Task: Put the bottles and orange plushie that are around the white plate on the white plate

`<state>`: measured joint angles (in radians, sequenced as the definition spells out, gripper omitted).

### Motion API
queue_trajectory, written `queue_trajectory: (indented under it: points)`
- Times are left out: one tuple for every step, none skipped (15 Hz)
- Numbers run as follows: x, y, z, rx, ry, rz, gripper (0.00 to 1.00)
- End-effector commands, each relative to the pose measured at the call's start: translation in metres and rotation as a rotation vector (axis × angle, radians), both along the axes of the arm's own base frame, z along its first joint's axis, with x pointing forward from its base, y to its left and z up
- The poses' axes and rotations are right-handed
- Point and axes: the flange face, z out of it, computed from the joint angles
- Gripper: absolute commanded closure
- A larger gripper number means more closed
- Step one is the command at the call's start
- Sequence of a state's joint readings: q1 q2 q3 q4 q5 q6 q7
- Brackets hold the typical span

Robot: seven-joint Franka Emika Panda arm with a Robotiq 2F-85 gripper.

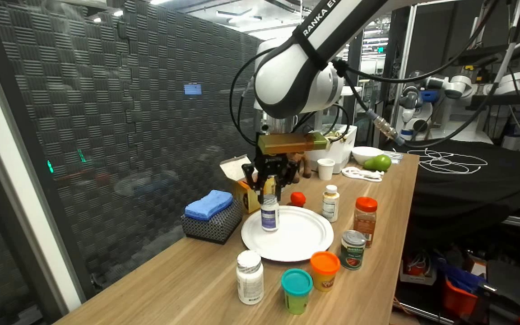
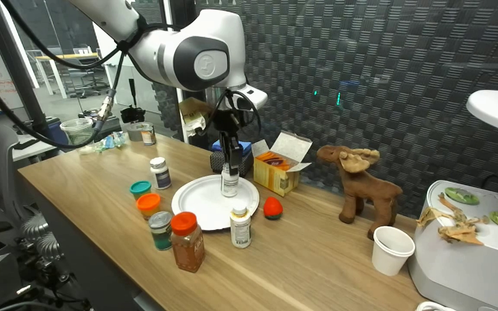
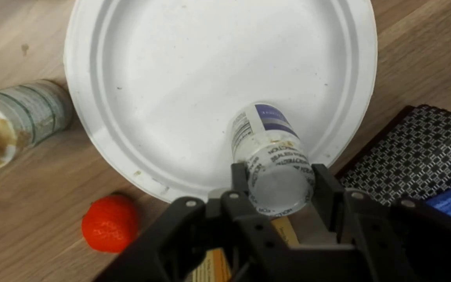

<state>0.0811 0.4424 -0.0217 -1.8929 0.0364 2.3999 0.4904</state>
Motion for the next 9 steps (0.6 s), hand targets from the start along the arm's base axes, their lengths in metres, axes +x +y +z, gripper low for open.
queue_trajectory:
  points:
    - [0.0125,-0.0026,0.0126,0.005,-0.087,0.007,0.81]
    - [0.0134,-0.0031,0.0131,0.005,-0.097,0.007,0.81]
    - [0.0138,-0.0038,0.0116,-0.001,-0.099,0.012,0.81]
    - [0.0133,-0.0039,0.0105,-0.004,-0.096,0.017,0.81]
    - [0.0117,-0.003,0.0083,-0.004,-0.084,0.024,0.81]
    - [0.01,-0.0019,0.007,-0.004,-0.077,0.035,0.81]
    - [0.0079,-0.0008,0.0056,-0.005,-0.07,0.048,0.81]
    - [0.0065,-0.0004,0.0045,-0.006,-0.065,0.057,0.81]
    - [0.0057,-0.0003,0.0033,-0.008,-0.062,0.064,0.81]
